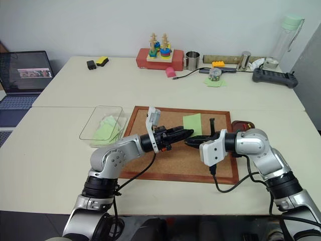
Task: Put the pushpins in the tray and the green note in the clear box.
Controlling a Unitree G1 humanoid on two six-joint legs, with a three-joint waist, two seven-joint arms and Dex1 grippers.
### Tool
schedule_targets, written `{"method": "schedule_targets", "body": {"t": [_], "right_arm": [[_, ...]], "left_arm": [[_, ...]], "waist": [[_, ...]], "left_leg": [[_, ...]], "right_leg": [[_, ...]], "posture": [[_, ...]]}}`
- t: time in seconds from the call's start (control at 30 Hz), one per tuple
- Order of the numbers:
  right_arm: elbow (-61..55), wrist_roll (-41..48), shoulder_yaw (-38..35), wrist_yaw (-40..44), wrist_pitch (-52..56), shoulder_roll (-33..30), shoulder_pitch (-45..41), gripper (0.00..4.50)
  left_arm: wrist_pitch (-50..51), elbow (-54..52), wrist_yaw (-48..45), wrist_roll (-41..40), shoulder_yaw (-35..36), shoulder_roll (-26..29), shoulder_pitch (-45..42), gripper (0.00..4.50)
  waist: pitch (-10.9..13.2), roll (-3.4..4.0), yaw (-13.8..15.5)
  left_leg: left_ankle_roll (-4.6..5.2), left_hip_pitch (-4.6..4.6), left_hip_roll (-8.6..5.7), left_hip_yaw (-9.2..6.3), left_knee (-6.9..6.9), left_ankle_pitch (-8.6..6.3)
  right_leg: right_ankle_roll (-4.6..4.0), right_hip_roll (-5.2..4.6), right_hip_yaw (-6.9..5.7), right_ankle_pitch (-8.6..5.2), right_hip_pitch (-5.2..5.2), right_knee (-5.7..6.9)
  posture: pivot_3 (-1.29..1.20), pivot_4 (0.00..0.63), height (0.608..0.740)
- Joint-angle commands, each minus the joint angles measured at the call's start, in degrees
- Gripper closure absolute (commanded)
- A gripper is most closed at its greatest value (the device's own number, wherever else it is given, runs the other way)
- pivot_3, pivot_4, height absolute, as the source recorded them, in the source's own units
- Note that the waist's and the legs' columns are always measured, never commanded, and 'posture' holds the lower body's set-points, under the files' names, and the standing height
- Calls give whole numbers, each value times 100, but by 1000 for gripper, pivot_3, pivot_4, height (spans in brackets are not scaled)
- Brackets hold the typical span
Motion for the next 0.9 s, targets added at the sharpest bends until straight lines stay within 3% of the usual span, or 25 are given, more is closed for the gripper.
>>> {"method": "schedule_targets", "body": {"t": [0.03, 0.17, 0.63, 0.9], "right_arm": [[-249, 138, 4, 22, -73, 14, -80, 4500], [-278, 150, 5, 26, -81, 4, -64, 4500], [-813, 470, -344, -176, 353, -41, 148, 4500], [-1255, 1624, -1952, -1163, 3784, -173, 898, 4500]], "left_arm": [[-133, -191, -80, 10, -104, -64, -48, 3796], [-193, -245, -101, 42, -185, -47, 40, 4469], [-1157, 236, 394, 821, -213, -259, 159, 4469], [-1283, -314, 755, 883, -9, -241, 267, 4469]], "waist": [[0, 0, 0], [0, 0, 0], [0, 0, 17], [-1, 0, 127]], "left_leg": [[0, 0, 0, 0, 0, 0], [0, 0, 0, 0, 1, 0], [0, 1, -1, 1, 4, 0], [2, -1, -1, 1, 8, 0]], "right_leg": [[0, 0, 0, 0, 0, 0], [0, 0, 0, 0, 0, 2], [-2, 0, 1, 1, 0, 6], [-6, -2, 4, 5, 2, 7]], "posture": [[0, 150, 740], [0, 150, 740], [0, 150, 740], [0, 150, 740]]}}
